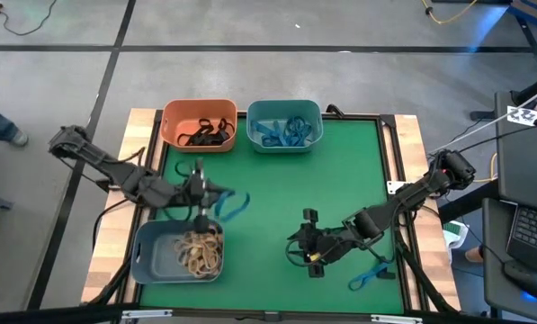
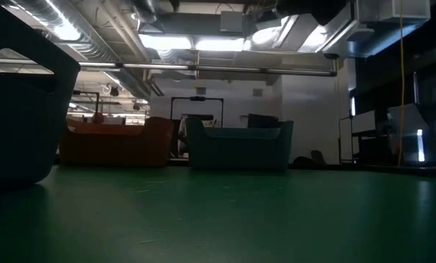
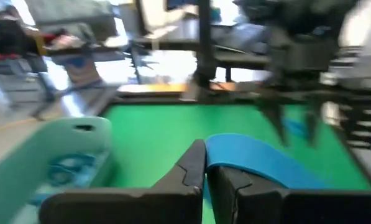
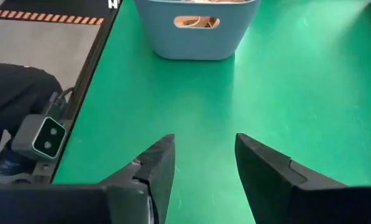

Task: Sort rubber bands into baskets
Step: Put the blue rubber band into the green bin

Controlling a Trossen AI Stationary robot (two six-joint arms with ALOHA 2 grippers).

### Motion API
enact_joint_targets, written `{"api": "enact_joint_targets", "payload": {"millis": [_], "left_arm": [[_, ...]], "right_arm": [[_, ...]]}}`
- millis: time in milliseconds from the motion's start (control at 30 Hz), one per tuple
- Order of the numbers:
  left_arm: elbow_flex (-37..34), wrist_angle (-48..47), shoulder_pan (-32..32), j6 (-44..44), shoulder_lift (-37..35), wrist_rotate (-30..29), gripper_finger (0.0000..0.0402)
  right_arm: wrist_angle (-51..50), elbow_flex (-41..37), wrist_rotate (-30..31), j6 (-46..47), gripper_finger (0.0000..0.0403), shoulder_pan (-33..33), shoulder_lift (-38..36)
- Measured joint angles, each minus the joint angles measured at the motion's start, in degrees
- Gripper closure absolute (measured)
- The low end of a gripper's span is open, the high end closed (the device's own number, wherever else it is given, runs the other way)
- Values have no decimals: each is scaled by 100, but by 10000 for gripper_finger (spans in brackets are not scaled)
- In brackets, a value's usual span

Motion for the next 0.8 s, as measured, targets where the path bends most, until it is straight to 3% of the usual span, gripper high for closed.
{"api": "enact_joint_targets", "payload": {"millis": [267, 533, 800], "left_arm": [[-4, 567, 1524, 504, 294, 103, 395], [-4, 1820, 3144, 724, 1193, 1438, 394], [676, 2107, 4454, 613, 2573, 2220, 394]], "right_arm": [[-151, -342, 477, -2, 233, 0, 0], [-207, -960, 1044, 106, 233, 0, 0], [-528, -1223, 762, 975, 233, 2, 0]]}}
